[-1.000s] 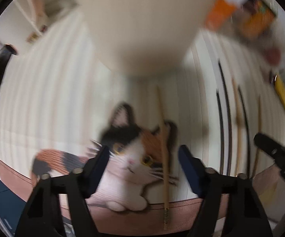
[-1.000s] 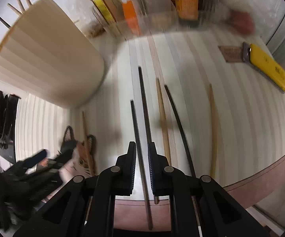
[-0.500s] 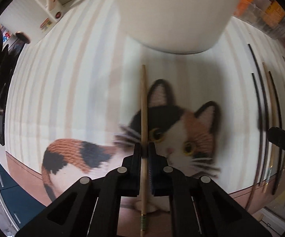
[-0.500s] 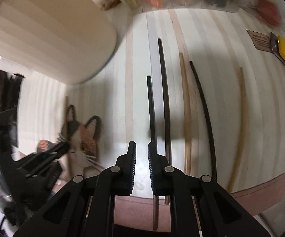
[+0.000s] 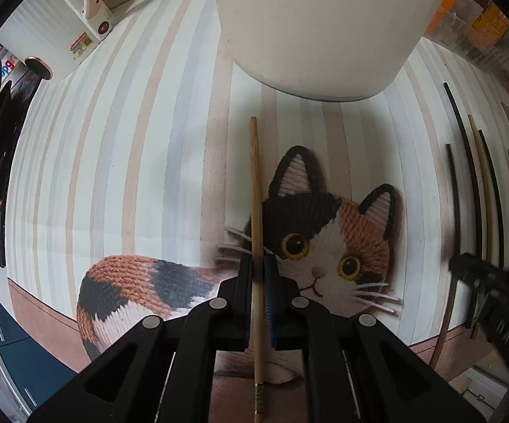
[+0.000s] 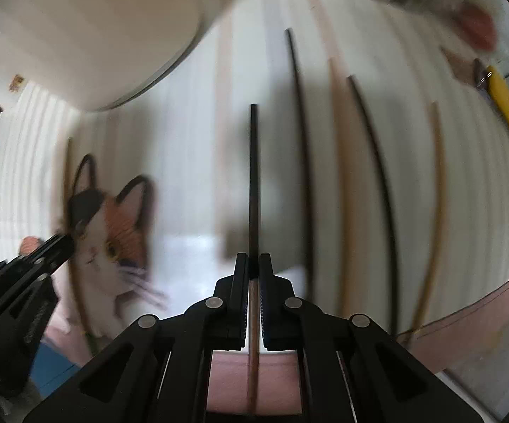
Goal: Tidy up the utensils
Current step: 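Grasp a wooden chopstick with the left tool while the right tool grasps a black chopstick, then lift both chopsticks upright and carry them over the beige holder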
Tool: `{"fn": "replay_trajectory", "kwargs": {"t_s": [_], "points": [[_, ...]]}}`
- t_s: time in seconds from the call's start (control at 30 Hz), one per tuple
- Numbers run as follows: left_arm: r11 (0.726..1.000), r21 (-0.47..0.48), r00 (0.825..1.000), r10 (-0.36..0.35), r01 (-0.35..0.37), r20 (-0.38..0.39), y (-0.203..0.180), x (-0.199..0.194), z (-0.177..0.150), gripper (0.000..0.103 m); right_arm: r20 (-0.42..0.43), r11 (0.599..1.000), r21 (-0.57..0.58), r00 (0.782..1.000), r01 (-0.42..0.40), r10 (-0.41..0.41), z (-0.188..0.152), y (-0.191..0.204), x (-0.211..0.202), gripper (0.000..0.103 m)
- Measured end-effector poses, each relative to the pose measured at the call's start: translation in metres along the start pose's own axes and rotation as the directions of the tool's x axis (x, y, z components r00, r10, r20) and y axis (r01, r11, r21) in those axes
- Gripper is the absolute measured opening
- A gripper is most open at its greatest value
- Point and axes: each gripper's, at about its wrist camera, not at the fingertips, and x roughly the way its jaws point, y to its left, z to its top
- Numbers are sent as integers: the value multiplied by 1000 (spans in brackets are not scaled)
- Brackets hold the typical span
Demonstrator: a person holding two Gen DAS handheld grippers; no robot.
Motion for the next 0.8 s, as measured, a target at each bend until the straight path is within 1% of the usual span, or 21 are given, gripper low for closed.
{"fn": "replay_trajectory", "kwargs": {"t_s": [0.1, 0.2, 0.27, 0.3, 0.4, 0.5, 0.63, 0.8], "points": [[1000, 7, 1000, -1, 1, -2, 1, 4, 4, 4, 5, 1000, -12, 1000, 20, -20, -5, 6, -2, 6], [1000, 17, 1000, 6, -6, 1, -7, 5, 7, 4, -10, 1000, -15, 1000, 21, -21, -6, 8, -4, 6], [1000, 20, 1000, 11, -12, 5, -14, 5, 12, 4, -17, 1000, -16, 1000, 22, -22, -3, 7, -4, 6], [1000, 21, 1000, 13, -13, 6, -16, 5, 13, 4, -18, 999, -18, 999, 26, -27, 5, 7, -1, 6], [999, 29, 1000, 15, -15, 4, -20, 4, 13, 4, -19, 999, -16, 999, 43, -43, 7, 9, -2, 7], [999, 35, 1000, 15, -16, 3, -23, 4, 14, 4, -24, 998, -16, 998, 56, -57, 11, 12, 5, 7], [999, 47, 1000, 24, -24, 4, -24, 7, 14, 4, -31, 998, -11, 998, 56, -56, 12, 18, 11, 7], [998, 52, 999, 32, -32, 13, -30, 8, 17, 4, -13, 998, -7, 998, 60, -60, 10, 17, 10, 6]]}}
